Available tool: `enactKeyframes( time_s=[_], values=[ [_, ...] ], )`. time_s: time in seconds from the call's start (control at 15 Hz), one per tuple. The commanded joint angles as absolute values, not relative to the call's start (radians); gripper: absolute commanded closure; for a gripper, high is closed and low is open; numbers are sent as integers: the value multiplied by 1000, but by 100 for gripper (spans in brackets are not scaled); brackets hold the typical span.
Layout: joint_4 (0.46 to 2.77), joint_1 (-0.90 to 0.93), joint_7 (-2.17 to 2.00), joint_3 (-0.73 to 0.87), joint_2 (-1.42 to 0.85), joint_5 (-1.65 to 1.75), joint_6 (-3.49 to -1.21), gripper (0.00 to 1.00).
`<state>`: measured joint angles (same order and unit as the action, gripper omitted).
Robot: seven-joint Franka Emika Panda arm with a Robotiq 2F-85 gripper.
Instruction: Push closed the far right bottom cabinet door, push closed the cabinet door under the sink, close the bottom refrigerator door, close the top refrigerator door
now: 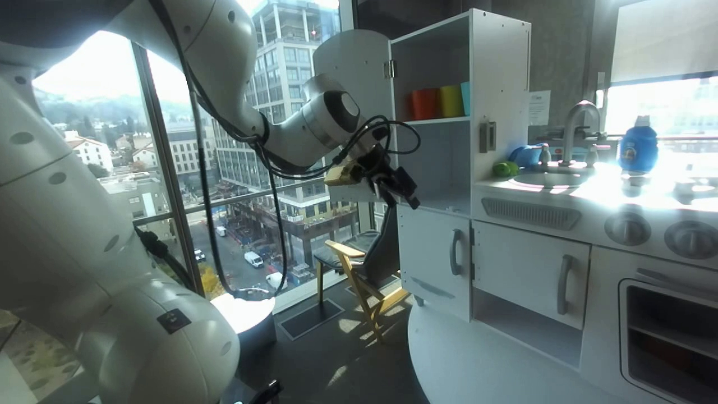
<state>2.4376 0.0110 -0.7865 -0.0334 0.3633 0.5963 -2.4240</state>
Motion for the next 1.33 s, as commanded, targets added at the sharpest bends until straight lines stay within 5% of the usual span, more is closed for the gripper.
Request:
enactKeyframes(
  time_s=[0.0,0.67,1.27],
  values=[
    [2560,77,-606,-72,587,350,-2392,0],
    [2494,75,-742,-439,629,202,-2442,0],
    [2469,87,-749,-449,607,203,-2420,0]
  ],
)
